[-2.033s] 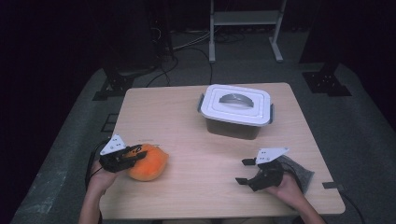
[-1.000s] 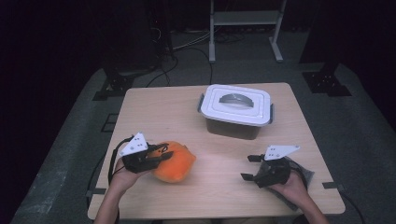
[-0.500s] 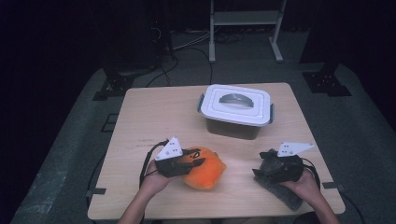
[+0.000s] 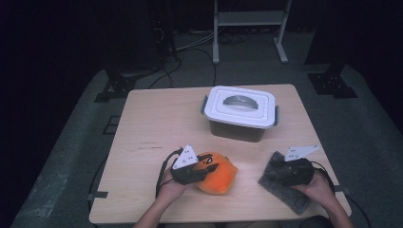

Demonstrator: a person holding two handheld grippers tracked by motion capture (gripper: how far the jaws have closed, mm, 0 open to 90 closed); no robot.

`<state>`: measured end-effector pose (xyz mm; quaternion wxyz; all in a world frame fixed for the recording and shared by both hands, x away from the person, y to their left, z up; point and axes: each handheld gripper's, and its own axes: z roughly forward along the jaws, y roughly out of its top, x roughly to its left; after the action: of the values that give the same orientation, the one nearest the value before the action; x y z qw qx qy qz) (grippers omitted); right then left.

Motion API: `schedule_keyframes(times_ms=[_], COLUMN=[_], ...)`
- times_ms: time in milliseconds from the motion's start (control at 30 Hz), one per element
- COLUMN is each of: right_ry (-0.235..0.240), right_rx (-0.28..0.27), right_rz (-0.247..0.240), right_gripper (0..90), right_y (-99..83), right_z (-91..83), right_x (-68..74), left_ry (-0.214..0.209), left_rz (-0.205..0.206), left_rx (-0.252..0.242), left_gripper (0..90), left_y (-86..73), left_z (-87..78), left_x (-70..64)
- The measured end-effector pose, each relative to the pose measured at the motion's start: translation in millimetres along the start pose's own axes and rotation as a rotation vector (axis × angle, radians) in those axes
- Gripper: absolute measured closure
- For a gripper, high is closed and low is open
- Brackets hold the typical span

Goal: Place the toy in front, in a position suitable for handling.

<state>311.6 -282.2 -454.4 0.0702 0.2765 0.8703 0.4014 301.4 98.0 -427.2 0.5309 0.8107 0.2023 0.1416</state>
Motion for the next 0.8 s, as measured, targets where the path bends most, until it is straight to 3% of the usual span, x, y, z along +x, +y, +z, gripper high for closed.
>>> schedule_keyframes(times_ms=[100, 333, 533, 733, 800], right_ry=[-0.014, -0.029, -0.044, -0.066, -0.065], right_rx=[0.037, 0.102, 0.103, 0.086, 0.087], right_rz=[-0.006, -0.020, -0.036, -0.042, -0.038], right_gripper=[40.6, 43.3, 44.4, 54.1, 61.0], right_y=[-3.2, -8.6, -10.8, -13.4, -12.9], right_z=[1.1, 9.8, 12.2, 12.2, 12.1], right_x=[-1.7, -2.9, -0.8, 0.4, 0.2], left_ry=[0.001, -0.005, -0.034, -0.056, -0.084], left_rz=[-0.010, 0.020, 0.046, 0.049, 0.052], left_rx=[-0.010, 0.030, 0.062, 0.087, 0.112], left_gripper=[54.7, 41.0, 35.5, 35.1, 34.1], left_y=[-1.7, -0.2, 0.6, 1.7, 3.6], left_z=[-0.9, -7.5, -12.5, -16.0, -19.8], left_x=[-1.3, -3.6, -2.0, 1.9, 5.1])
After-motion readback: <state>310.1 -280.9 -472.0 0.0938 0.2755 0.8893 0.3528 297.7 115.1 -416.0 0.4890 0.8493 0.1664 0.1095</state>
